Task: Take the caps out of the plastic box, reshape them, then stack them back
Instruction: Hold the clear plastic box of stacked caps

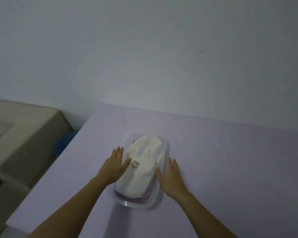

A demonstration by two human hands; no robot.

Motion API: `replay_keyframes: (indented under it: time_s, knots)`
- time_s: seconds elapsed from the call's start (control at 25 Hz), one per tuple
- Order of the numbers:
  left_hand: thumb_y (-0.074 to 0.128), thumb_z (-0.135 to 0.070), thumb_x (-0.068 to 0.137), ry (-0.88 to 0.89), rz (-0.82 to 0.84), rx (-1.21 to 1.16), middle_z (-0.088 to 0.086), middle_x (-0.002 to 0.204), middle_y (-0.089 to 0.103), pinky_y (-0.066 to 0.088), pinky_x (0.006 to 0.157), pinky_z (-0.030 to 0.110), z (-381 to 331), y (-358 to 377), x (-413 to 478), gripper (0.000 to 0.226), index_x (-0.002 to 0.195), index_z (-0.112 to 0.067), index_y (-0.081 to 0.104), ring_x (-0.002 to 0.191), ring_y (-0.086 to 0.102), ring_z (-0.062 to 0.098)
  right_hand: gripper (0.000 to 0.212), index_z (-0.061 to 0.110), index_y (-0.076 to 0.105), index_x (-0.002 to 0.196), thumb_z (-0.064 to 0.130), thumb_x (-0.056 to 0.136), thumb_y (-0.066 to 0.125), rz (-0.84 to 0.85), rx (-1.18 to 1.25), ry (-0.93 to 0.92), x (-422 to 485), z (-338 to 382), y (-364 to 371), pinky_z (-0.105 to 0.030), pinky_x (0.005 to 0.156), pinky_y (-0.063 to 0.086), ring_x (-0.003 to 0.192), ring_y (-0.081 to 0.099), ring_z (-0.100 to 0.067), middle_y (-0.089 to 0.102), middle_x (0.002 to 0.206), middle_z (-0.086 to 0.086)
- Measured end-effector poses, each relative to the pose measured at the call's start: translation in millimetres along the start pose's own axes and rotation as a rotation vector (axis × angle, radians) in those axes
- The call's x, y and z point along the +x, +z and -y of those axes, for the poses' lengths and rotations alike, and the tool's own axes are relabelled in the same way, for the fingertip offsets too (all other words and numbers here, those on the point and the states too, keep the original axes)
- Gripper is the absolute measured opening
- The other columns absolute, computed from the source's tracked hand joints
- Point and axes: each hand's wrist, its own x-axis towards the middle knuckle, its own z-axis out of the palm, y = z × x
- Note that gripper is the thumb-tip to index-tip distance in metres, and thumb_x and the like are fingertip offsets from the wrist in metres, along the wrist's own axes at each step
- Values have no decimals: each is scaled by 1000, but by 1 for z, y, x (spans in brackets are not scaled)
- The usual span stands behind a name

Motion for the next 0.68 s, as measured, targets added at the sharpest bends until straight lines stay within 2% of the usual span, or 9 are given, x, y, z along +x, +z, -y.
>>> replay_keyframes:
  time_s: [0.08,0.2,0.36,0.52,0.68]
  knots:
    - [37,-53,92,-139,23,-131,8,159,3,12,118,43,20,7,-1,79,149,-11,1,146,5,24,87,5,14,145,52,84,55,-23,131,93,3,-9,24,-33,111,23,140,23,-29,22,152,-17]
    - [43,-48,91,-273,25,-309,13,156,19,21,114,42,42,23,-6,78,149,-11,8,142,23,31,76,11,26,140,42,82,64,1,293,156,-3,-17,56,-21,93,33,128,43,-22,43,141,-10]
    - [44,-44,93,-275,-68,-314,16,146,40,30,110,46,36,31,-5,65,145,-8,26,132,40,35,67,10,23,142,41,90,51,-39,235,204,0,-22,61,-31,98,39,126,47,-29,46,141,-12]
    - [41,-44,94,-235,-132,-297,16,145,42,31,109,47,2,52,-12,63,144,-9,27,131,41,36,68,9,22,144,42,92,48,-81,236,215,-6,-38,25,-32,101,37,129,45,-29,43,143,-15]
    - [40,-46,94,-174,-112,-335,16,144,43,33,108,46,-52,92,-23,64,145,-10,27,130,43,35,66,13,25,145,44,91,48,-171,190,239,-26,-73,-33,-32,102,37,128,46,-28,45,142,-14]
